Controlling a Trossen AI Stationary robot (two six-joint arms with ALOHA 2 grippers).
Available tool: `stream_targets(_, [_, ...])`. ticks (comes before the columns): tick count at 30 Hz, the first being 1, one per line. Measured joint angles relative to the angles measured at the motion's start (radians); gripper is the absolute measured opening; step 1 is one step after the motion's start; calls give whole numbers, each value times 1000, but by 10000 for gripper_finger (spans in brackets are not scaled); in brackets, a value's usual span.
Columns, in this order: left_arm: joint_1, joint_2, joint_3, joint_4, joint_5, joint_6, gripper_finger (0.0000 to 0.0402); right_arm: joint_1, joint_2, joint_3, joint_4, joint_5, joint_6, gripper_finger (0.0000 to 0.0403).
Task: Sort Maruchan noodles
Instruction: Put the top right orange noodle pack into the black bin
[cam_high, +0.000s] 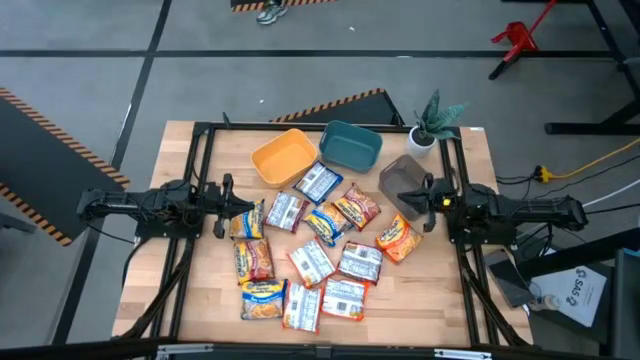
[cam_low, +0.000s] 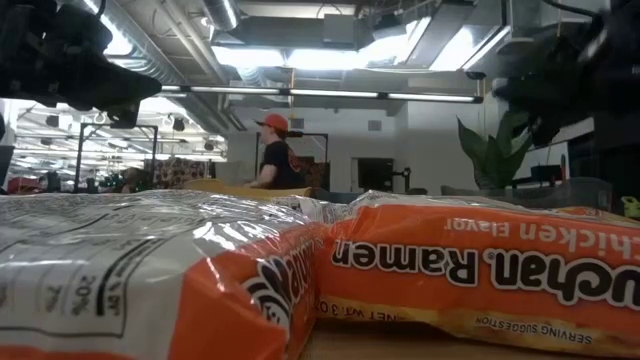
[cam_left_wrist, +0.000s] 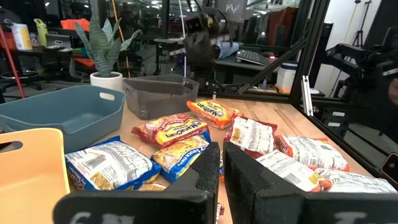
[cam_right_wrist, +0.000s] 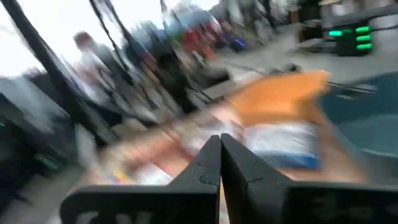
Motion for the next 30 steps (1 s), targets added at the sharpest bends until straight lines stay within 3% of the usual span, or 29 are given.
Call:
stream_targets(6, [0,0,0,0,0,0,15,0,11,6,431,27,347,0])
stream_targets(12, [0,0,0,1,-4,4,15,0,11,7,621,-3,395,0])
stream_targets(17, [0,0,-1,112,-83,-32,15,0,33,40,594,26,371,0])
stream_targets(23, [0,0,-1,422,-82,-53,15,0,134,182,515,32,214,0])
stream_targets(30, [0,0,-1,748,-44,-56,15,0,388,487,154,46,58,21])
